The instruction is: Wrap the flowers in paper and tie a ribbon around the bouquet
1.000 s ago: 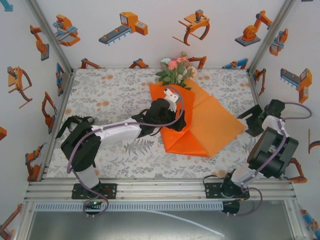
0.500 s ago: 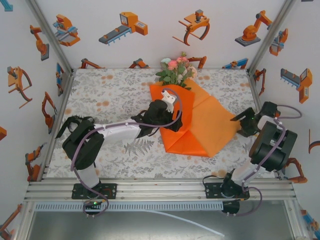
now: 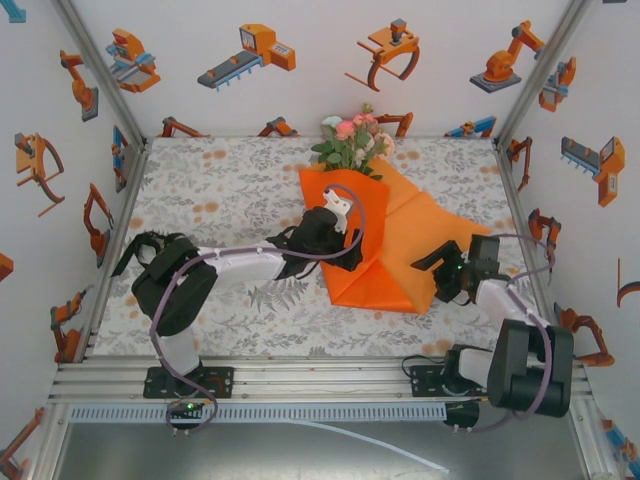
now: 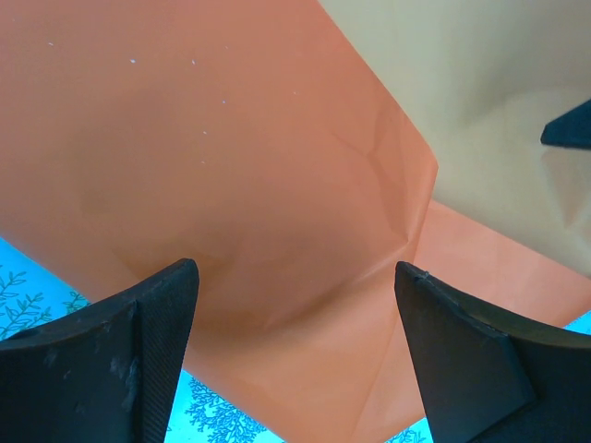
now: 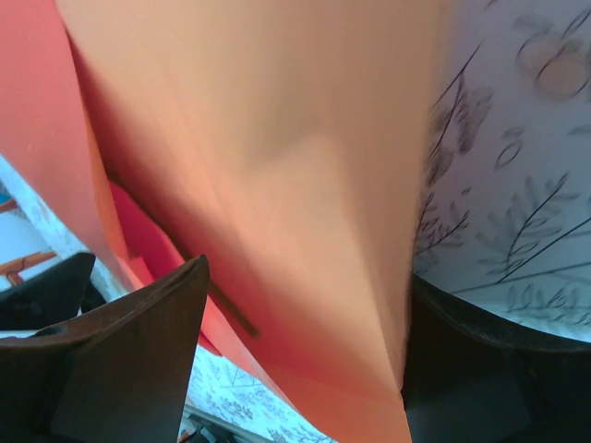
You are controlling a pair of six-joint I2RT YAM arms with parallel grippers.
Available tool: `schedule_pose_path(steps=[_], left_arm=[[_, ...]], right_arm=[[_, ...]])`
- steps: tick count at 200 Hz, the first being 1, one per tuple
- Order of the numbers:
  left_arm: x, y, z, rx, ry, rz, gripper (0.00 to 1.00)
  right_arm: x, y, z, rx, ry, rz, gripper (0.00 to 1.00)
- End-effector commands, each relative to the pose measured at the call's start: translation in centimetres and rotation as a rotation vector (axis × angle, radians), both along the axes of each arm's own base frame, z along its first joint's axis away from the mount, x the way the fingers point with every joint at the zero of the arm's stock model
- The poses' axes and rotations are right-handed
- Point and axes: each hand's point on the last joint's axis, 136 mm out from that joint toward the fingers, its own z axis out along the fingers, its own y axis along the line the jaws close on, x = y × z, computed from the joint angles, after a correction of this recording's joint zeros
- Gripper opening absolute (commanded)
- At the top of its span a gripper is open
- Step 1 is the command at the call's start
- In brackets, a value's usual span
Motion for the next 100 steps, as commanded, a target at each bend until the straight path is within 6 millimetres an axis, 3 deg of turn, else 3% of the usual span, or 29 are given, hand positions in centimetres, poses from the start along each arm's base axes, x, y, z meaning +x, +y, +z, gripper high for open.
schedule_pose_path(steps=[1, 37, 45, 49, 57, 100], left_arm=[[-1.3, -0.3, -2.2, 0.06, 0.05, -0.03, 0.79], [-1.8, -0.5, -4.2, 0.125, 0.049, -0.034, 0.76], [-1.7, -0.6, -4.7, 0.141, 0.049, -0.031, 0.75], [-1.7, -0.6, -4.9, 0.146, 0.051, -0.029, 0.74], [-1.6, -0.6, -5.1, 0.151, 0.051, -0.024, 0.73], [-1.3, 0.1, -6.4, 0.18, 0.068, 0.021, 0.7]], right_arm=[[-1.1, 1.1, -0.5, 0.048, 0.005, -0.018, 0.69], [-2.2, 4.1, 1.6, 0.118, -0.112, 0.109, 0.76], [-2.7, 4.7, 1.9, 0.127, -0.136, 0.134, 0.82], [-3.0, 5.0, 2.0, 0.128, -0.146, 0.148, 0.9], [-3.5, 5.4, 1.9, 0.131, -0.157, 0.165, 0.94], [-4.8, 6.7, 2.0, 0.159, -0.209, 0.176, 0.93]])
